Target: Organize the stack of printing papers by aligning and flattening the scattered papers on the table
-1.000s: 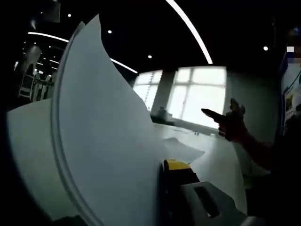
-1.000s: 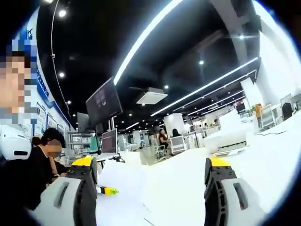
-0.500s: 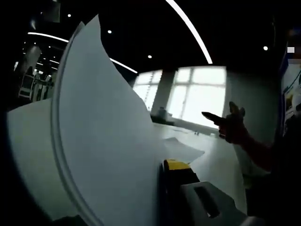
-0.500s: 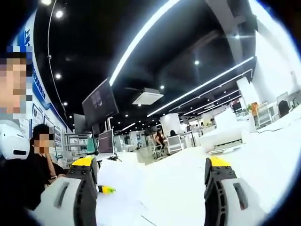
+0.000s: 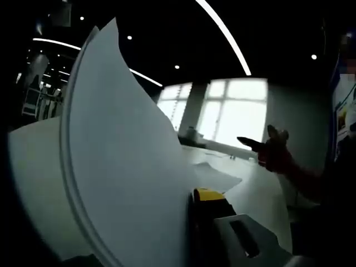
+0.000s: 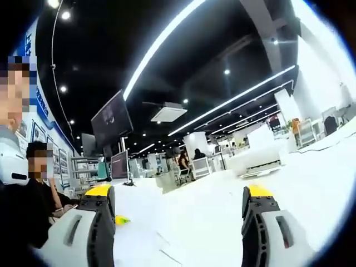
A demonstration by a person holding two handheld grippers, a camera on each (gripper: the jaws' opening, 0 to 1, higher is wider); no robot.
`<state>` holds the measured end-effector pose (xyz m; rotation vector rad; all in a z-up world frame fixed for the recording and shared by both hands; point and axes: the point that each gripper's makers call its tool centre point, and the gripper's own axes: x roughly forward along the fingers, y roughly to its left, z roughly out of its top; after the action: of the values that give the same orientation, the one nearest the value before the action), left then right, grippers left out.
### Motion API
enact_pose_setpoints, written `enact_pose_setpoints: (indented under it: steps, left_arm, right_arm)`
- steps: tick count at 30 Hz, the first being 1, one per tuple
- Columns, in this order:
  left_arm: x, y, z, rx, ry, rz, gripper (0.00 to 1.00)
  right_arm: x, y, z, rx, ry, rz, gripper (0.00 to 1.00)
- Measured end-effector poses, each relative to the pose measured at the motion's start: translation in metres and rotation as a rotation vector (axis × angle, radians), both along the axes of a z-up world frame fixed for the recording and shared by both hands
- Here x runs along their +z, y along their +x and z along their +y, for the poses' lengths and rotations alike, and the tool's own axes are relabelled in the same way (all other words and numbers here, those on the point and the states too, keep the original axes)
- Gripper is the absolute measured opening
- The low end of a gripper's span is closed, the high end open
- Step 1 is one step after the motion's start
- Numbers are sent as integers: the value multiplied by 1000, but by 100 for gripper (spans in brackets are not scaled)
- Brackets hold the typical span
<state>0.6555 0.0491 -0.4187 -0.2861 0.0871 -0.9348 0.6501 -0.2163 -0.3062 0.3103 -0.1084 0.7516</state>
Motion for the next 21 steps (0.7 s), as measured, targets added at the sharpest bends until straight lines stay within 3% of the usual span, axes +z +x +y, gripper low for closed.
enact_pose_setpoints:
  steps: [9,21]
  left_arm:
    - [0,1,1,1,-1,-1,10]
    - [1,-3,-2,0,-1,-1,10]
  right_arm:
    - [-13,5,2,-4,1,24,90]
    - [-41,9,27,22,-21,83,90]
